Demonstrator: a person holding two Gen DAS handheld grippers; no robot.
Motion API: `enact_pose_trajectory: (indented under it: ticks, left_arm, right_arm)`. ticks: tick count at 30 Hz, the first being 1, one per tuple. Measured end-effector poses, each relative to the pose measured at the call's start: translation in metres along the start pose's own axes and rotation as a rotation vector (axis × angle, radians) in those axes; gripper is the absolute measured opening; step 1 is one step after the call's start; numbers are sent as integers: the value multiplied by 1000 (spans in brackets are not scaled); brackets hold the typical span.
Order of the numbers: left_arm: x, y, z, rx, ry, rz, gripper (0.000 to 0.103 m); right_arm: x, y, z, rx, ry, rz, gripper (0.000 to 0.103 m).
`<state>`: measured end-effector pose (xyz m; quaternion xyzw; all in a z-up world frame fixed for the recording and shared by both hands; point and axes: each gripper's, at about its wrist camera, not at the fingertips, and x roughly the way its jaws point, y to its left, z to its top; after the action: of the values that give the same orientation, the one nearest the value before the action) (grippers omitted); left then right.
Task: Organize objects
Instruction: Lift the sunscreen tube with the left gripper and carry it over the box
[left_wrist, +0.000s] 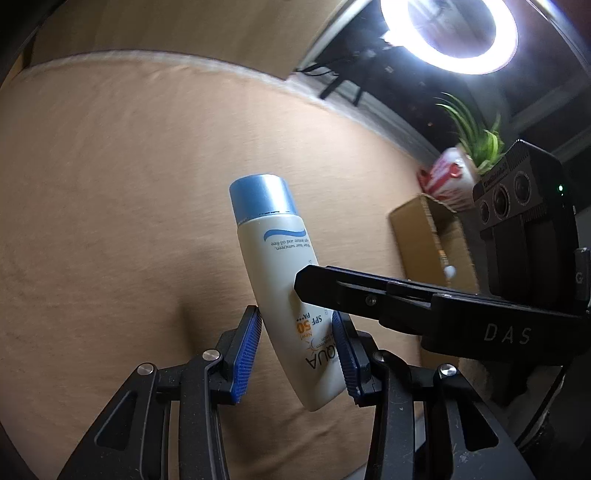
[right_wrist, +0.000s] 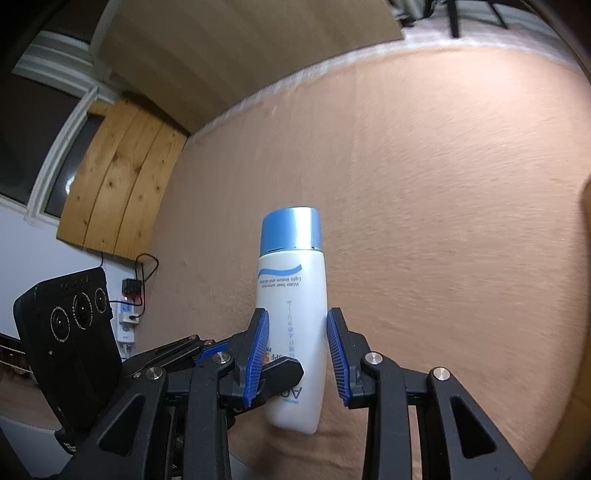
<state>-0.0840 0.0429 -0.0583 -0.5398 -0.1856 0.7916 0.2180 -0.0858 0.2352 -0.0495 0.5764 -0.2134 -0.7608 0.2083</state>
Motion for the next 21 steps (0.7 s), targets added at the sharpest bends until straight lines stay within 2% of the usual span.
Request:
enact_pose_trajectory:
  ticks: [6,21]
  left_arm:
    - [10,-56,7,78,-6,-48,43]
    - [79,-201,2,319,103,-184,43]
  right_arm:
    - [-52,-25,-11,43,-94,-19,30]
    - [-163,-107,-64,209,-282,-156,30]
